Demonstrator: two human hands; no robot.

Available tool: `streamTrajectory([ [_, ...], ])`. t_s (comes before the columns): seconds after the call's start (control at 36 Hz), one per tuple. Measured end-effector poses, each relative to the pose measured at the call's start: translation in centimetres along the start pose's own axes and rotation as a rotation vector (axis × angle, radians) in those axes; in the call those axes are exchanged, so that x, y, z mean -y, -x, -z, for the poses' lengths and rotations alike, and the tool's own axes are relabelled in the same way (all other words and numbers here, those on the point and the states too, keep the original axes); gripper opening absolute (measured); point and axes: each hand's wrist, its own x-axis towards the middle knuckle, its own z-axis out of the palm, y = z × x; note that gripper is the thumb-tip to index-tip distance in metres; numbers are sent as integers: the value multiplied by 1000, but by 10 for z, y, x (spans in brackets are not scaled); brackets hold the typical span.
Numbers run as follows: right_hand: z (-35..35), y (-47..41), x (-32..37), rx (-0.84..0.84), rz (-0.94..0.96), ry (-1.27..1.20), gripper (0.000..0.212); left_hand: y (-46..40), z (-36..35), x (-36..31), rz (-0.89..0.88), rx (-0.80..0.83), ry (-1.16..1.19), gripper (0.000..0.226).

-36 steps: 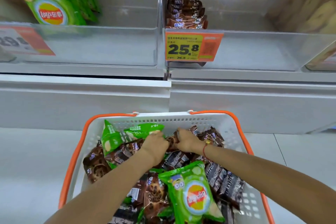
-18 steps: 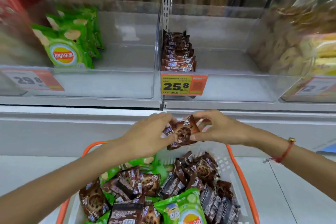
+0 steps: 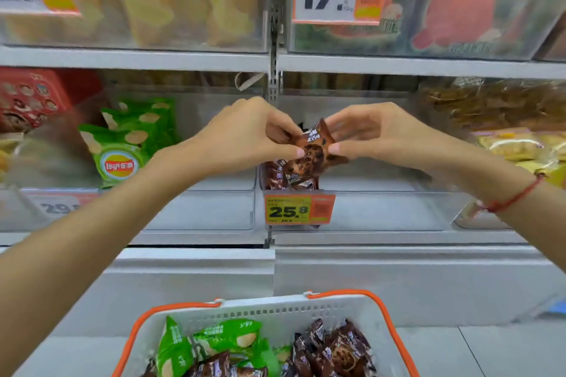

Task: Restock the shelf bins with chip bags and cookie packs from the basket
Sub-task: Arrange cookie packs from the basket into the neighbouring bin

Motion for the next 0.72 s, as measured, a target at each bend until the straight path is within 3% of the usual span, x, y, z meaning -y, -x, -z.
streamTrajectory([
  [0.08,12,-22,-16,58,-243,-34,26,-13,1,9,-10,-23,-12,22],
  [0.19,5,-46,-43,379,-443,425,25,-16,-5,19,-6,-35,62,24],
  [0.28,-9,-55,-51,560,-530,479,21,-16,-7,26,7,-35,35,24],
  [0.44,-27,-68,-58,603,-623,452,33,-20,-3,26,-14,54,-33,25],
  [0.5,-29,-69,-60,544,-618,465,28,-25,-2,24,-31,103,-111,25],
  [0.61,-23,-71,-67,401,-619,222,19,-36,-1,19,-45,219,-351,23],
  [0.72,-13,-67,-67,526,-621,130,13,-42,-2,17,-72,224,-461,24],
])
